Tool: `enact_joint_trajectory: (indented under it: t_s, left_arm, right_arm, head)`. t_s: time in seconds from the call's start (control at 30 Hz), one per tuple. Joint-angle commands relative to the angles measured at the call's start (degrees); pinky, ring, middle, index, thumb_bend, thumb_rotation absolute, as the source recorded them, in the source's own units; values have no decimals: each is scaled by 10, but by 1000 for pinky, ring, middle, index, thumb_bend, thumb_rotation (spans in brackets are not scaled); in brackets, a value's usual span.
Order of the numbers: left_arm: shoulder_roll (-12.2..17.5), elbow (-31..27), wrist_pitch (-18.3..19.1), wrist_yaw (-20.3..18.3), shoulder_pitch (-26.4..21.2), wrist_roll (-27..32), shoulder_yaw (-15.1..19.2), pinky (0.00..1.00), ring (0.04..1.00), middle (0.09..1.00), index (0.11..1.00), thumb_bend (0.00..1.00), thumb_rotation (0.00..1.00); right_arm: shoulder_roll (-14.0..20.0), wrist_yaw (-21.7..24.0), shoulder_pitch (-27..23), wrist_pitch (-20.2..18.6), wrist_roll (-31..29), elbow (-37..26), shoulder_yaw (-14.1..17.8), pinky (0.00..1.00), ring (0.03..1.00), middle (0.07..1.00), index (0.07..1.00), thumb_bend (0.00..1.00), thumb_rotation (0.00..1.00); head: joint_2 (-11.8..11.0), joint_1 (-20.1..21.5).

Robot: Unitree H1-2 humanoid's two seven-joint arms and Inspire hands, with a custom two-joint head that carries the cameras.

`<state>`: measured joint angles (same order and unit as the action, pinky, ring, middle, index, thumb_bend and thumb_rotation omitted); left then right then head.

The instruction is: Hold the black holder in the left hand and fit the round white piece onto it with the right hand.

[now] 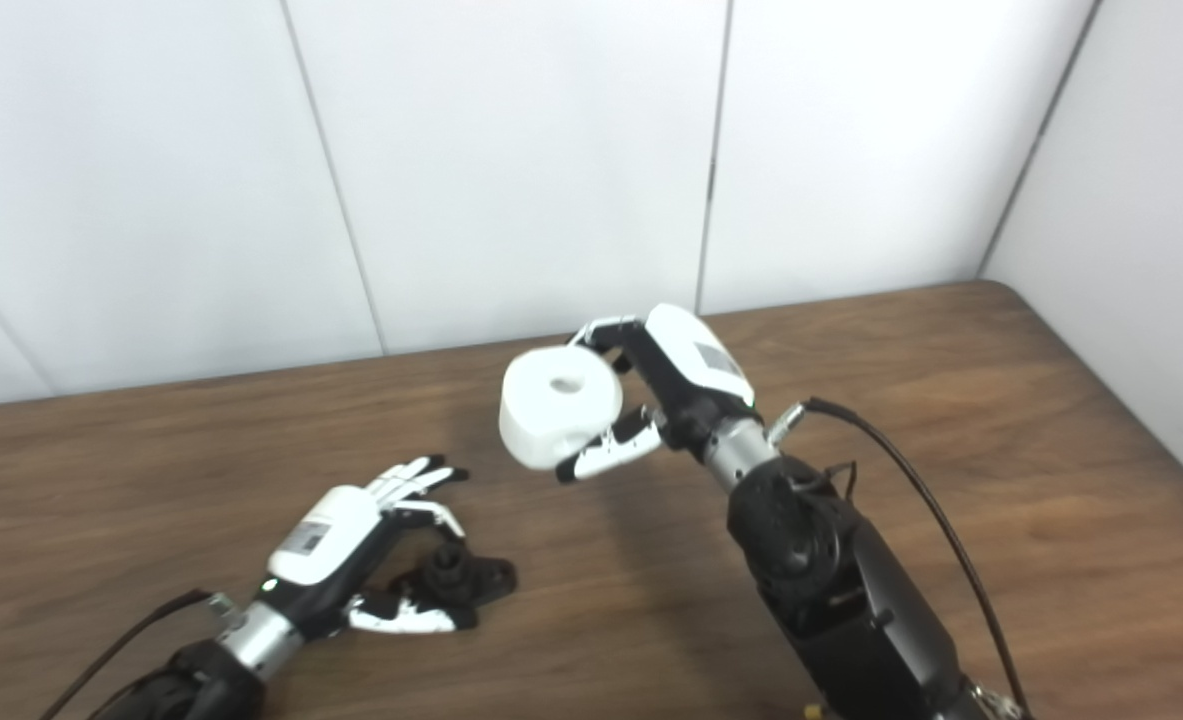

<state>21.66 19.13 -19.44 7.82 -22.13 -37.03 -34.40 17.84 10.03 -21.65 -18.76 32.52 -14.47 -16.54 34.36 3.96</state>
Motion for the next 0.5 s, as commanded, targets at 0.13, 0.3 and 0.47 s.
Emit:
enact_joint_trajectory:
  t_s: [0.13, 0.3, 0.47]
  left_arm:
    - [-14, 59, 48, -70, 75, -50, -46, 955, 974, 909, 485, 524, 59]
    - [-18, 54, 56, -78, 77, -44, -43, 965, 978, 909, 485, 524, 58]
    - [-21, 51, 60, -81, 76, -47, -45, 968, 984, 917, 485, 524, 59]
  right_arm:
    - [-19, 16, -25, 16, 19, -28, -11, 697, 751, 745, 480, 525, 133]
    - [-33, 21, -25, 29, 15, -21, -17, 738, 756, 745, 480, 524, 132]
    - [-38, 23, -25, 43, 21, -9, -25, 749, 766, 751, 480, 523, 135]
  head:
    - [6, -12]
    - [9, -18]
    - [12, -21]
